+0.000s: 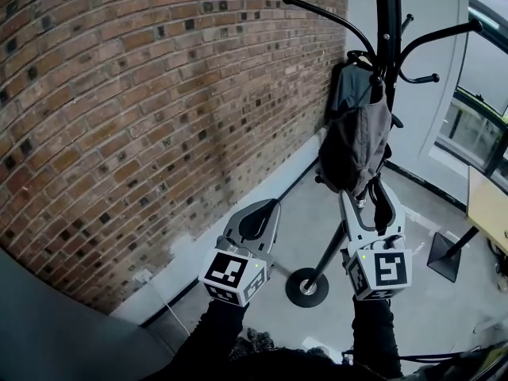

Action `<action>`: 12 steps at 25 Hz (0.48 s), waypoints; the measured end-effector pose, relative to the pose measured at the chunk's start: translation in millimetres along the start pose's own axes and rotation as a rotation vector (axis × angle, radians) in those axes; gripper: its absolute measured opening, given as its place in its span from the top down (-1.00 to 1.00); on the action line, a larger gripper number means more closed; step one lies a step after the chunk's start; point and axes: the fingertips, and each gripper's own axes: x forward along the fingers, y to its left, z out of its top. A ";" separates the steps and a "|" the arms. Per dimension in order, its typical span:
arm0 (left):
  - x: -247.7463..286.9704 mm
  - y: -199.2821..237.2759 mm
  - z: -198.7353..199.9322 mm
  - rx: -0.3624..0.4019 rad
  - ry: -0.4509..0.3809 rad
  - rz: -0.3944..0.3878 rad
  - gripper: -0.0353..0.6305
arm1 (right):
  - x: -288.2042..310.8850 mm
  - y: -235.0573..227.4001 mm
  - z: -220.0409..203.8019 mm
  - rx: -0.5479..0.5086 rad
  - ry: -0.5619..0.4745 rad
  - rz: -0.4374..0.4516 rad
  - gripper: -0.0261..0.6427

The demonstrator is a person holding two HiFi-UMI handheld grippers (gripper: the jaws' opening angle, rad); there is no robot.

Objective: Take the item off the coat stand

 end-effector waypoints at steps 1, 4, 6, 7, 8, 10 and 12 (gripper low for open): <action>0.2 0.9 1.2 0.001 -0.003 0.001 0.87 | 5.0 -0.5 -0.1 -0.006 0.008 -0.011 0.17; -0.3 1.2 2.2 0.005 -0.006 0.004 0.87 | 16.1 -3.1 -7.0 -0.053 0.036 -0.034 0.17; -0.4 1.7 2.1 0.005 -0.005 0.007 0.87 | 23.2 -4.8 -11.9 -0.056 0.045 -0.034 0.18; -0.4 1.9 2.1 0.005 -0.004 0.010 0.87 | 26.7 -5.2 -13.5 -0.053 0.051 -0.034 0.18; -0.4 2.0 2.2 0.006 -0.002 0.012 0.87 | 29.9 -5.5 -15.4 -0.054 0.060 -0.036 0.18; -0.7 1.9 2.4 0.008 -0.001 0.015 0.87 | 35.9 -7.2 -19.2 -0.062 0.074 -0.041 0.18; -1.3 2.2 1.7 0.006 0.000 0.018 0.87 | 41.0 -11.7 -21.7 -0.051 0.079 -0.055 0.18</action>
